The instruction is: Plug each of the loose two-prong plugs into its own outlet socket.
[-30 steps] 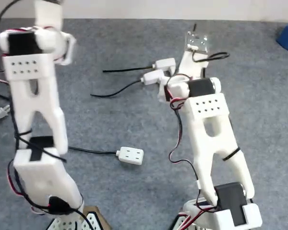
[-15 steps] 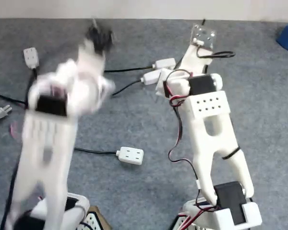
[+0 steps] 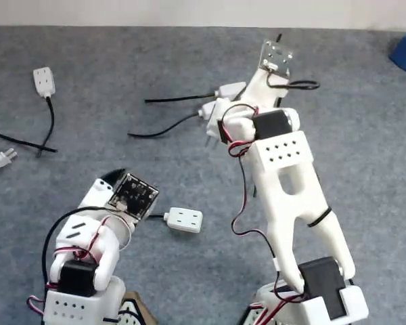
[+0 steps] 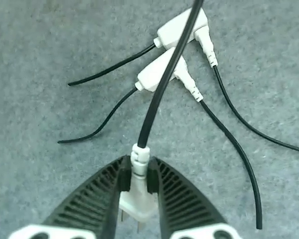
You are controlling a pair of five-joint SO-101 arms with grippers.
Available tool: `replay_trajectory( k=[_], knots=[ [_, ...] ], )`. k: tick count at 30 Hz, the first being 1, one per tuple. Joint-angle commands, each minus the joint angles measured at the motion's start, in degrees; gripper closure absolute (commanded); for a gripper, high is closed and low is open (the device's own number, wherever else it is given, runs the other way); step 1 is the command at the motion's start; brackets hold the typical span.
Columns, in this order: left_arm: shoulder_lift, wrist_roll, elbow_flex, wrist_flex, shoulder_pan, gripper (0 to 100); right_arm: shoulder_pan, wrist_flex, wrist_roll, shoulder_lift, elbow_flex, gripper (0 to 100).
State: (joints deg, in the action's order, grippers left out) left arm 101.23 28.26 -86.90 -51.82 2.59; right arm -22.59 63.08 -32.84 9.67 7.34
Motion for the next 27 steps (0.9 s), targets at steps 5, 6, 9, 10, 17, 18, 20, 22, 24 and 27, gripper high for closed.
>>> replay_trajectory(
  k=[5,6,9,10,17,18,20,22,24,27],
  knots=[
    [-3.65,-1.93,4.53,7.47,4.26,73,-7.87,-10.51,-0.7,0.57,9.63,99.2],
    [-4.7,-2.64,5.67,8.26,4.88,73,-8.66,-11.47,-0.7,0.57,10.59,99.2],
    [-9.63,-2.73,7.96,11.6,5.32,73,-10.07,-12.09,-0.7,0.57,11.65,99.2],
    [-11.91,-2.73,8.48,13.54,5.23,73,-10.24,-12.09,-0.7,0.57,11.74,99.2],
    [-30.29,-3.87,17.01,18.99,6.2,67,-10.24,-12.09,-0.7,0.57,11.74,99.2],
    [-32.57,-3.87,17.89,18.99,6.81,67,-10.24,-12.09,-0.7,0.57,11.74,99.2],
    [-36.26,-3.87,19.3,19.08,8.4,67,-10.24,-12.09,-0.79,0.57,11.74,99.2],
    [-38.02,-3.87,20.0,19.08,9.98,67,-10.33,-12.09,-0.79,0.57,11.74,99.2],
    [-38.37,-3.87,20.18,19.16,10.95,67,-10.33,-11.91,-0.79,0.92,11.91,99.2],
    [-38.73,-3.87,20.0,21.45,10.86,67,-10.68,-10.86,-0.88,1.1,11.65,99.2]
  ],
)
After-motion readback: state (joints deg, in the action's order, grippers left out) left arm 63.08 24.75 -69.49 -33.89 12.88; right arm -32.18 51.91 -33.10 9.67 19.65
